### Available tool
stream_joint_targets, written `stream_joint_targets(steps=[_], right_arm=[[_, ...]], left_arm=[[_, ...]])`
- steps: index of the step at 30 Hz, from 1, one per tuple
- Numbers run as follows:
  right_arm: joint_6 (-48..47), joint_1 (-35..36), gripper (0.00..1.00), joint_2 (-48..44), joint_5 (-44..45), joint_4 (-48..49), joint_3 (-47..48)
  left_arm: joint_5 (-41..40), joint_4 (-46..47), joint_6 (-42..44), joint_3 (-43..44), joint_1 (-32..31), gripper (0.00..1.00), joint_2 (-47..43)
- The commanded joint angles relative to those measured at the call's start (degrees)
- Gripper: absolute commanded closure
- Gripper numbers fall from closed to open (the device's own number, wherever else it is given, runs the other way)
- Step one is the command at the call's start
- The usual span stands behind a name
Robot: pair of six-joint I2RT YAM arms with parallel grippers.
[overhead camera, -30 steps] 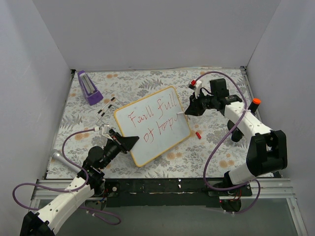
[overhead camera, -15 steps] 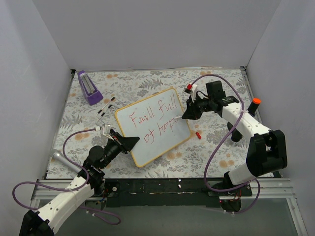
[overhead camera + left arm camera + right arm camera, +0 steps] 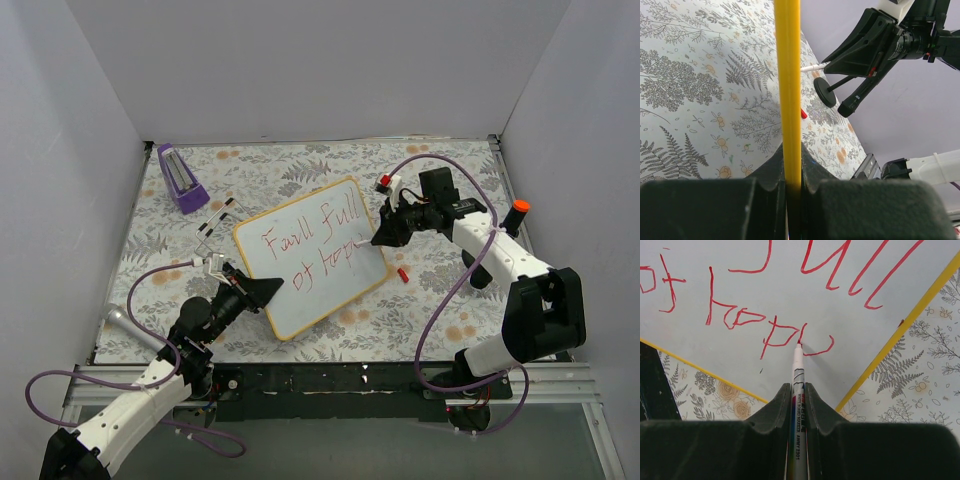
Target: Write a sentence on the whiteboard
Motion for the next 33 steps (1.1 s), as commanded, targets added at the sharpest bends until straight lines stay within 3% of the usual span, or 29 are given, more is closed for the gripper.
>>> stream_joint_targets(steps=[1,24,33], right_arm=[[-1.01,0.19,0.99,-1.56,-0.23,-0.34,-0.91],[-2.24,-2.09,0.99,-0.51,5.22,-1.92,-0.3],[-1.11,-3.23,0.99,-2.88,-1.45,-2.01,3.48]], left_arm=[[-0.81,10.11,-1.08,-2.03,-0.1,1.0,-2.56],[-0.72,10.2,-1.17,-2.29,-0.1,1.0,-2.65],[-0.64,9.59,-1.08,-2.46,-0.1,1.0,-2.82]])
